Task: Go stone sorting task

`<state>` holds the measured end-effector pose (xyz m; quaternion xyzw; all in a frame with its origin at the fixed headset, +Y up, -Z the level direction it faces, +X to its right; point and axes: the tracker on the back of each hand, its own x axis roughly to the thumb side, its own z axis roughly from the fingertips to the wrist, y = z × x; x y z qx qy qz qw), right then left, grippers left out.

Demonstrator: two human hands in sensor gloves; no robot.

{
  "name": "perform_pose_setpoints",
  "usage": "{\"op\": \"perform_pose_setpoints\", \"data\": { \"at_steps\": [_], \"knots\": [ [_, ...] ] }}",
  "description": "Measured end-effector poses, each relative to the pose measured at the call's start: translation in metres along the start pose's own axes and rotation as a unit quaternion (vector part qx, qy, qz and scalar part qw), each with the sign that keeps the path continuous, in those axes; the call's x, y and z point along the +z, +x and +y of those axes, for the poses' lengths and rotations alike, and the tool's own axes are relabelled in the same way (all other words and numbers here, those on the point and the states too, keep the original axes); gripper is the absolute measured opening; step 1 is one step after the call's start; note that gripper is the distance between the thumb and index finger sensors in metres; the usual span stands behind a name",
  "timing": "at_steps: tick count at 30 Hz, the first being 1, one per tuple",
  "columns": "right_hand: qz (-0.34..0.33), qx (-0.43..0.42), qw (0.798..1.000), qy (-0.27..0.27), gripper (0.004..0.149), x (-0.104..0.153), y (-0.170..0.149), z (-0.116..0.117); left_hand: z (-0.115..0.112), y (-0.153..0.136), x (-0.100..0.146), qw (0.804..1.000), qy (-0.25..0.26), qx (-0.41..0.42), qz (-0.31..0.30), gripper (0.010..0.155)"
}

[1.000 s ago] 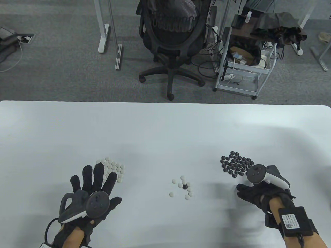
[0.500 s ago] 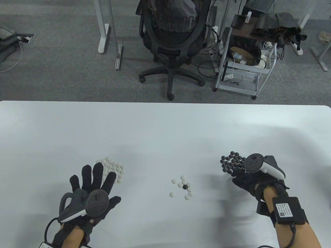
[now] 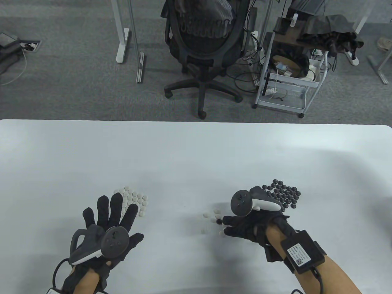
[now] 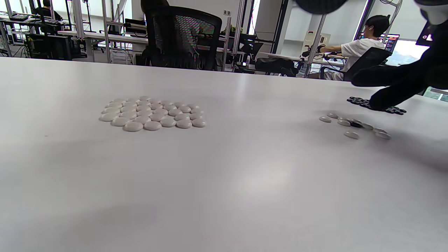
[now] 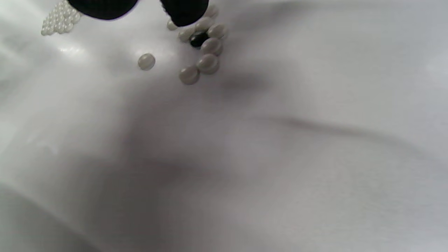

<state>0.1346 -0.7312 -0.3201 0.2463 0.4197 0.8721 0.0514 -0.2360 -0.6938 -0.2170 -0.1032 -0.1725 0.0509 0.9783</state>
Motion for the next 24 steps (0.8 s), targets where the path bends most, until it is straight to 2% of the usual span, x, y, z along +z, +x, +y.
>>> {"op": "perform_pose_setpoints", "data": {
  "at_steps": [3,10,24],
  "knots": [
    [0.006,0.004,1.0,0.014,0.073,-0.014,0.006,0.003,0.0,0.0,0.0,1.0,0.001,0.0,-0.001,0.077],
    [0.017,0.008,1.0,0.023,0.075,-0.025,0.004,0.008,0.0,0.0,0.0,1.0,0.001,0.0,-0.001,0.077],
    [-0.02,0.04,0.998,0.042,0.074,-0.021,0.025,0.03,-0.004,-0.002,0.001,1.0,0.005,-0.001,-0.004,0.077]
  ]
}}
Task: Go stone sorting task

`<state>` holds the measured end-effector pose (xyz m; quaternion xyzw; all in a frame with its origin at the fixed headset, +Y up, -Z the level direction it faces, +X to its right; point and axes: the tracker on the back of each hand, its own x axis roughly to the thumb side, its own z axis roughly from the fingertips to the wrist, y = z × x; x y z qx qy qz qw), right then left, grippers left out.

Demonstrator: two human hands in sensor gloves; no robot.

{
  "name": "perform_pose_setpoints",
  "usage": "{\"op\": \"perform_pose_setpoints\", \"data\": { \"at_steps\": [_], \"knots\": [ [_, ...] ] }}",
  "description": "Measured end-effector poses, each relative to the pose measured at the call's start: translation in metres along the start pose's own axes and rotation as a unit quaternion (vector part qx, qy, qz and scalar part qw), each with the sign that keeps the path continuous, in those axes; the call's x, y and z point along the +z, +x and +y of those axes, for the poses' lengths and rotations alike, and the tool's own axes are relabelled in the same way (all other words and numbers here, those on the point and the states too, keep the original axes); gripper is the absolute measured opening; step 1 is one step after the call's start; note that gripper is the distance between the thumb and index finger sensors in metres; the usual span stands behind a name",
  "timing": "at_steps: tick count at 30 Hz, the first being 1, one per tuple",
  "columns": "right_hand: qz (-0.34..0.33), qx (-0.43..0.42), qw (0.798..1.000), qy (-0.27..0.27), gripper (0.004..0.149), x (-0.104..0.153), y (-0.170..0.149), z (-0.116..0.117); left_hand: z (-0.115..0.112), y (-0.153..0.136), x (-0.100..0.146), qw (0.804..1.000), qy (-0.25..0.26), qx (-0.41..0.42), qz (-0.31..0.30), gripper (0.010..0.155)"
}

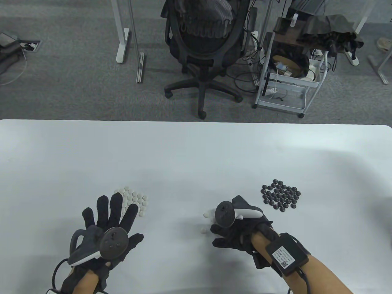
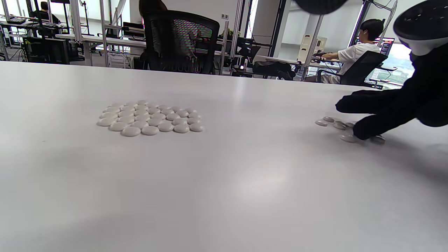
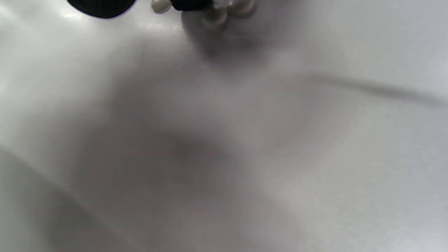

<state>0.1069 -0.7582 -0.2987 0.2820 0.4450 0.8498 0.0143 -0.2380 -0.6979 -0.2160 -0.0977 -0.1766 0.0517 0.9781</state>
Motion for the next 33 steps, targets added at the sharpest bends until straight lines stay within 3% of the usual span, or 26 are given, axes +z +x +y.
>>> {"op": "perform_pose_setpoints", "data": {
  "at_steps": [5,10,15,19,24,33],
  "knots": [
    [-0.02,0.014,1.0,0.006,0.07,0.011,0.007,0.015,0.0,0.0,0.0,1.0,-0.002,-0.001,0.0,0.077],
    [0.011,-0.014,1.0,0.003,0.063,0.038,-0.028,0.029,0.0,0.001,-0.001,1.0,-0.006,-0.004,0.001,0.077],
    [0.107,-0.103,0.989,-0.018,0.061,0.075,-0.105,0.035,0.0,0.002,-0.001,1.0,-0.006,-0.006,0.001,0.077],
    [0.171,-0.202,0.963,-0.054,0.061,0.095,-0.169,0.037,0.001,0.002,-0.001,1.0,-0.007,-0.007,0.001,0.077],
    [0.209,-0.25,0.941,-0.095,0.062,0.099,-0.208,0.032,0.0,0.002,-0.002,1.0,-0.009,-0.006,0.004,0.077],
    [0.217,-0.254,0.936,-0.113,0.064,0.09,-0.217,0.019,0.0,0.002,-0.003,1.0,-0.015,-0.004,0.009,0.077]
  ]
}}
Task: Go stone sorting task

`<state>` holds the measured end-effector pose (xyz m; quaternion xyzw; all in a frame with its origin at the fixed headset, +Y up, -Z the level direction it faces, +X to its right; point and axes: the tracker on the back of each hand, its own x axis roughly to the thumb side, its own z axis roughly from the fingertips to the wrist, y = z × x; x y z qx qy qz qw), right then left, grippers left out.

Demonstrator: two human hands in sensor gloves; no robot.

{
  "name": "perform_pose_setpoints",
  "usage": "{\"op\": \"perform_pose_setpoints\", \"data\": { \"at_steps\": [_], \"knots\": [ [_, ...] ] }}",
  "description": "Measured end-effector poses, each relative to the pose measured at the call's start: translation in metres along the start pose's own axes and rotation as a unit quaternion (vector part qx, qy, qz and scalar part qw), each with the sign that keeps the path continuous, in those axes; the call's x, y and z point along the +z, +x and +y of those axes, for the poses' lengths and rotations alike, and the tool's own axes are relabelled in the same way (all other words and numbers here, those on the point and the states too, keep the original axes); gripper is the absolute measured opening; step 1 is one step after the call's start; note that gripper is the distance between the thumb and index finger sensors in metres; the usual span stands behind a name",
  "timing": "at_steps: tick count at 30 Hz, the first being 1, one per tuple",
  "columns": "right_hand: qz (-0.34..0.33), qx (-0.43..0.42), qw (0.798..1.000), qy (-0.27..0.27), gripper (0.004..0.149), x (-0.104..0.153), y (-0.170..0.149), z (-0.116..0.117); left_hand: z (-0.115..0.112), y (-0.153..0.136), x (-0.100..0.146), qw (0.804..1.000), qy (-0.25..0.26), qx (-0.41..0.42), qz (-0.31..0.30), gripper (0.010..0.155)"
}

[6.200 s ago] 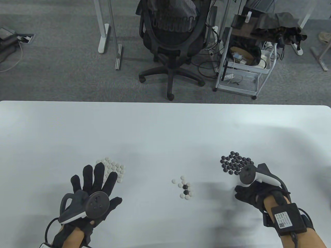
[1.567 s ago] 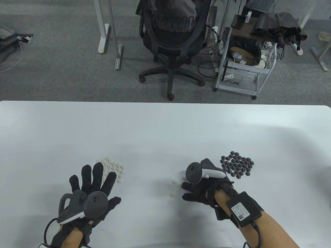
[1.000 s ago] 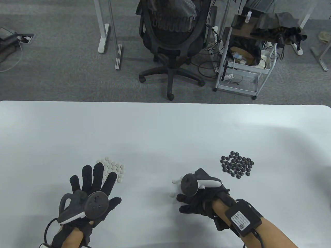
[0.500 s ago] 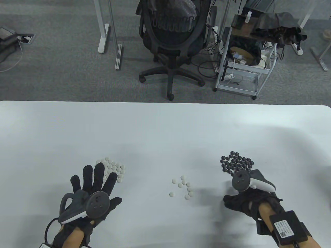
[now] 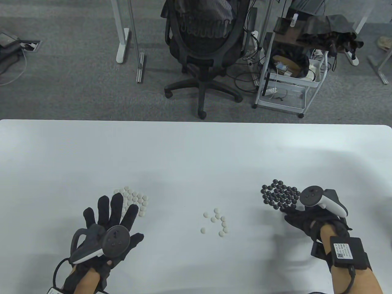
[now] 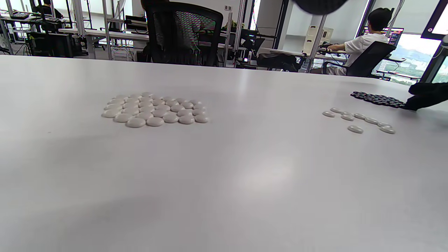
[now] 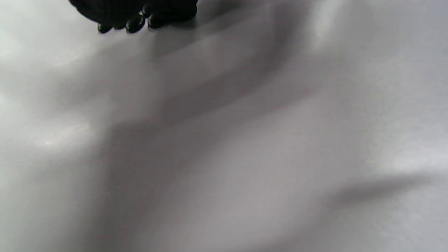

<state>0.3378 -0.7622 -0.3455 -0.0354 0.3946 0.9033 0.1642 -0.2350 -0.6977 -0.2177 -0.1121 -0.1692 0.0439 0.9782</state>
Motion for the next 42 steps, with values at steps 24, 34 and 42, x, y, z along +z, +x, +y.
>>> {"op": "perform_pose_setpoints", "data": {
  "at_steps": [24,34,42],
  "knots": [
    [-0.304,0.116,0.896,-0.303,0.083,0.126,0.105,0.02,0.003,0.0,0.0,1.0,0.025,-0.003,-0.002,0.079],
    [-0.292,0.13,0.898,-0.301,0.084,0.099,0.079,0.042,0.002,0.0,0.0,1.0,0.024,0.0,0.0,0.079],
    [-0.288,0.128,0.908,-0.276,0.084,0.092,0.079,0.048,0.001,0.0,-0.001,1.0,0.016,0.0,0.005,0.079]
  ]
}}
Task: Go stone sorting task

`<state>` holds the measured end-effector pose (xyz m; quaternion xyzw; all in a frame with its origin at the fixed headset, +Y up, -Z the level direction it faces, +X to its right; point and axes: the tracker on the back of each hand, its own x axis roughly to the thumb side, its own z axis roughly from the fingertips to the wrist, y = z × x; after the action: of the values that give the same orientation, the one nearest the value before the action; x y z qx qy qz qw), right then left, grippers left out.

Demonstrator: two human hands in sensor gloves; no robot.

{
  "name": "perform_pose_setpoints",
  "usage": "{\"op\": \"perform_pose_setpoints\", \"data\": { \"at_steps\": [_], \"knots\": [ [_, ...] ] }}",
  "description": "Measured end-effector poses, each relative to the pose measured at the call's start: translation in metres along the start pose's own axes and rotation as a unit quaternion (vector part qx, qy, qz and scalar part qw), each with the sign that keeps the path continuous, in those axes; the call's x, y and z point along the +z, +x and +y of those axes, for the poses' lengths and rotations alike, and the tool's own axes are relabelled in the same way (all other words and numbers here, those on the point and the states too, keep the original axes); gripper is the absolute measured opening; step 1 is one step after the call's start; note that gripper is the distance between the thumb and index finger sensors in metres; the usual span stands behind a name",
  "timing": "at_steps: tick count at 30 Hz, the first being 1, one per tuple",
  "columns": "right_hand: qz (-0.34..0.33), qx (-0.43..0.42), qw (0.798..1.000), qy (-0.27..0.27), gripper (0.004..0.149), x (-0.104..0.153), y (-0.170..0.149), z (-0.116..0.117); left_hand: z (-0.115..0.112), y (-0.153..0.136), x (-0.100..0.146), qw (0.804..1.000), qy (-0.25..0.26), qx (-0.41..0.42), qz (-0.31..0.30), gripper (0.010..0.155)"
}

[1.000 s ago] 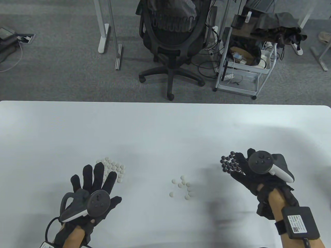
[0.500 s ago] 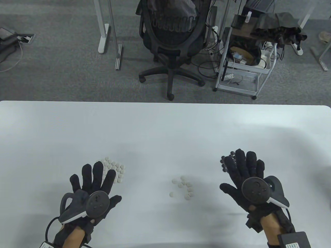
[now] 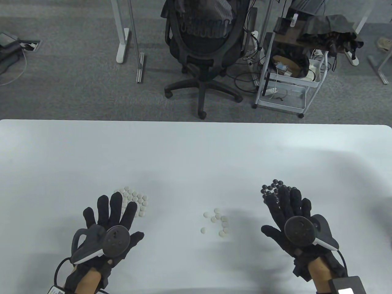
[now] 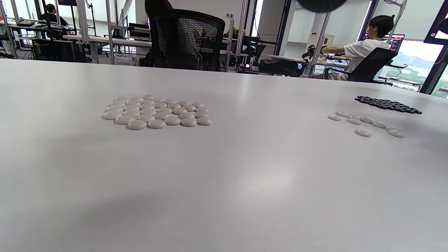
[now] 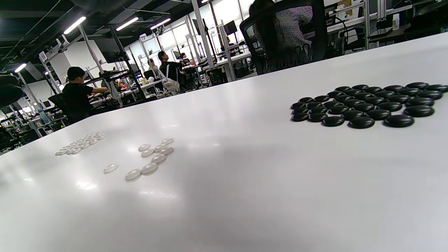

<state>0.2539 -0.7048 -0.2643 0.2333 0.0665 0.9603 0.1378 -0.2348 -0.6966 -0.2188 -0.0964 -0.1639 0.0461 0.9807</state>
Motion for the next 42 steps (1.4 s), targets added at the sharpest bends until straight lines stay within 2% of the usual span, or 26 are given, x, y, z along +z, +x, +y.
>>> {"op": "perform_pose_setpoints", "data": {
  "at_steps": [5,8,12,14,16,17,19,24,30,34,39,42],
  "knots": [
    [0.006,-0.003,1.0,0.001,0.084,0.0,-0.002,-0.001,0.013,-0.011,-0.002,0.999,0.028,0.001,0.028,0.077],
    [0.014,-0.01,1.0,0.001,0.084,0.001,-0.006,-0.003,0.032,-0.02,-0.009,0.998,0.031,0.037,0.048,0.073],
    [0.023,-0.019,1.0,0.004,0.084,0.001,-0.012,-0.003,0.059,-0.024,-0.029,0.995,-0.017,0.045,0.083,0.068],
    [0.028,-0.02,0.999,0.01,0.084,0.0,-0.014,-0.003,0.068,-0.021,-0.044,0.99,-0.06,0.081,0.096,0.066],
    [0.033,-0.022,0.999,0.021,0.084,0.0,-0.016,-0.001,0.073,-0.012,-0.066,0.979,-0.137,0.104,0.11,0.065],
    [0.035,-0.023,0.999,0.025,0.084,0.0,-0.017,0.0,0.073,-0.009,-0.073,0.975,-0.16,0.106,0.111,0.064],
    [0.036,-0.03,0.998,0.031,0.083,-0.001,-0.018,0.001,0.068,0.007,-0.095,0.966,-0.215,0.104,0.095,0.063],
    [0.034,-0.031,0.998,0.038,0.083,-0.002,-0.017,0.002,0.04,0.048,-0.134,0.956,-0.28,0.069,0.059,0.062],
    [0.034,-0.029,0.998,0.049,0.083,-0.002,-0.016,0.003,0.006,0.101,-0.16,0.951,-0.306,0.03,-0.016,0.061],
    [0.034,-0.028,0.998,0.052,0.083,-0.002,-0.015,0.004,-0.013,0.127,-0.176,0.947,-0.319,0.006,-0.041,0.061],
    [0.034,-0.028,0.998,0.051,0.083,-0.001,-0.014,0.003,-0.03,0.146,-0.187,0.947,-0.312,-0.027,-0.064,0.065],
    [0.032,-0.031,0.998,0.051,0.083,-0.001,-0.015,0.003,-0.037,0.143,-0.182,0.943,-0.319,-0.077,-0.055,0.065]
  ]
}}
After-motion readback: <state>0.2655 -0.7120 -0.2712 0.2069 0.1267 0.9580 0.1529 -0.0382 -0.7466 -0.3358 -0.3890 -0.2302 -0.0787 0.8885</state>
